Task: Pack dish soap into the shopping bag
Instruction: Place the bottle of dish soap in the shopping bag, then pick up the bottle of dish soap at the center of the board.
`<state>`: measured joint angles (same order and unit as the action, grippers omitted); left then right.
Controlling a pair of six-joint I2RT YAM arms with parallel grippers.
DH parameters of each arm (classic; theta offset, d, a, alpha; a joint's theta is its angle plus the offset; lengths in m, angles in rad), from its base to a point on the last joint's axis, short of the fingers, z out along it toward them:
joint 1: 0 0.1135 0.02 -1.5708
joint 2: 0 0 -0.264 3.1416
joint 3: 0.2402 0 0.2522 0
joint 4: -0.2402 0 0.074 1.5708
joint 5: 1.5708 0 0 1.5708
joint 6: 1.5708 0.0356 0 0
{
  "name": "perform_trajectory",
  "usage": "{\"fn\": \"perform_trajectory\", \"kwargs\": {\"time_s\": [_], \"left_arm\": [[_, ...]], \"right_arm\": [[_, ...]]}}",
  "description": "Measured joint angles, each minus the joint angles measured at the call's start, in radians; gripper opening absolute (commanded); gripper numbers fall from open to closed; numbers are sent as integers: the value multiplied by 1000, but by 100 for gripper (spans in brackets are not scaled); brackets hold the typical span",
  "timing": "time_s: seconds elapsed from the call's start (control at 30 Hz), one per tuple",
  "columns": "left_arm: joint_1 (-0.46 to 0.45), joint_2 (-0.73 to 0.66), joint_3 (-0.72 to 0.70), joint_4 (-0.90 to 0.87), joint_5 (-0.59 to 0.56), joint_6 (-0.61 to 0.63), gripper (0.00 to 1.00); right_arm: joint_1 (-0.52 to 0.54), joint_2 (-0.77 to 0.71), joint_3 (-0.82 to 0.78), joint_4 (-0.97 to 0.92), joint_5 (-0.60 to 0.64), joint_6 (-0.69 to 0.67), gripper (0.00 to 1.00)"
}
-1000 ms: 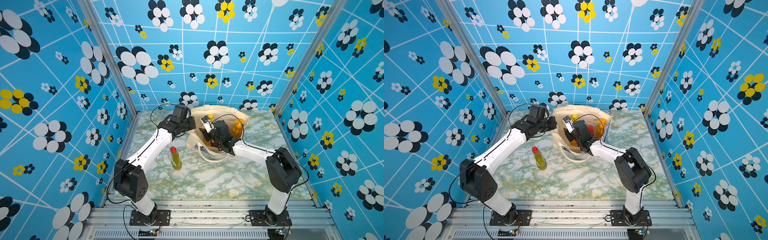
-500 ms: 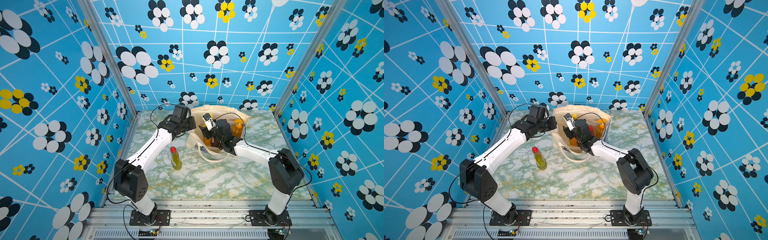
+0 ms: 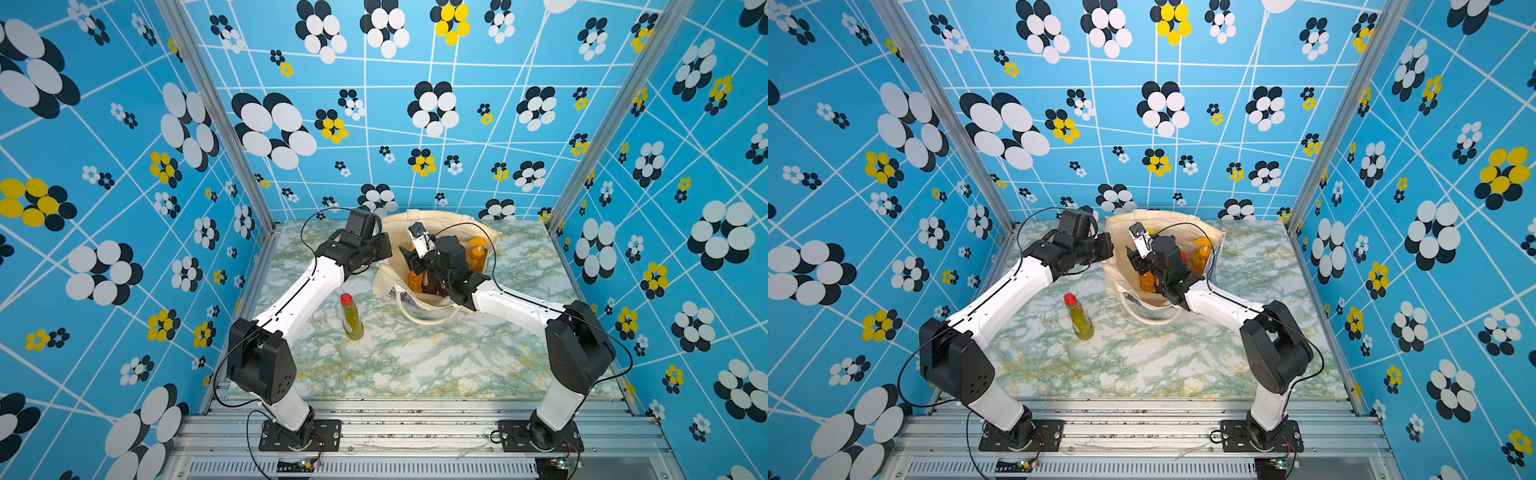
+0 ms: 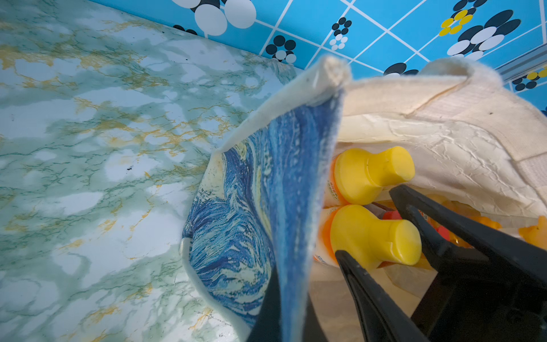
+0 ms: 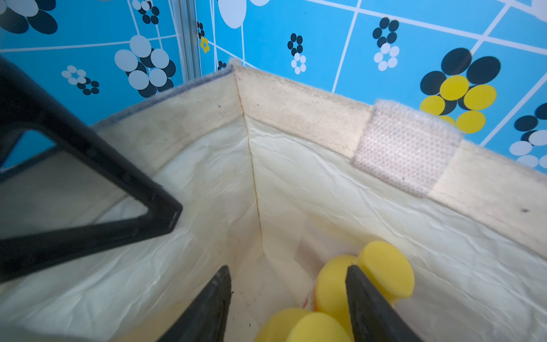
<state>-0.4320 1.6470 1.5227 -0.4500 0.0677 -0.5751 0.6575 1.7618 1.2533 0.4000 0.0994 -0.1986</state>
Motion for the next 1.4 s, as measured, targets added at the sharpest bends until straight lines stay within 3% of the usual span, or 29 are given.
{"fn": "perform_trajectory", "kwargs": {"time_s": [0.2, 0.53, 0.7, 0.93, 1.03, 1.4], "left_arm": [[0, 0, 0, 0, 0, 0, 0], [0, 0, 0, 0, 0, 0, 7], [0, 0, 3, 0, 4, -1, 15], [0, 0, 14, 3, 14, -1, 34], [0, 0, 17, 4, 18, -2, 50], [0, -64, 18, 0, 7, 24, 81]], "right_arm": [[0, -56, 0, -16, 0, 5, 70], [0, -203, 4, -156, 67, 100, 99], [0, -270, 51, -312, 122, 181, 99], [0, -325, 208, -603, 212, 348, 99], [0, -362, 235, -704, 245, 407, 99], [-1, -397, 307, -1002, 356, 522, 99]]}}
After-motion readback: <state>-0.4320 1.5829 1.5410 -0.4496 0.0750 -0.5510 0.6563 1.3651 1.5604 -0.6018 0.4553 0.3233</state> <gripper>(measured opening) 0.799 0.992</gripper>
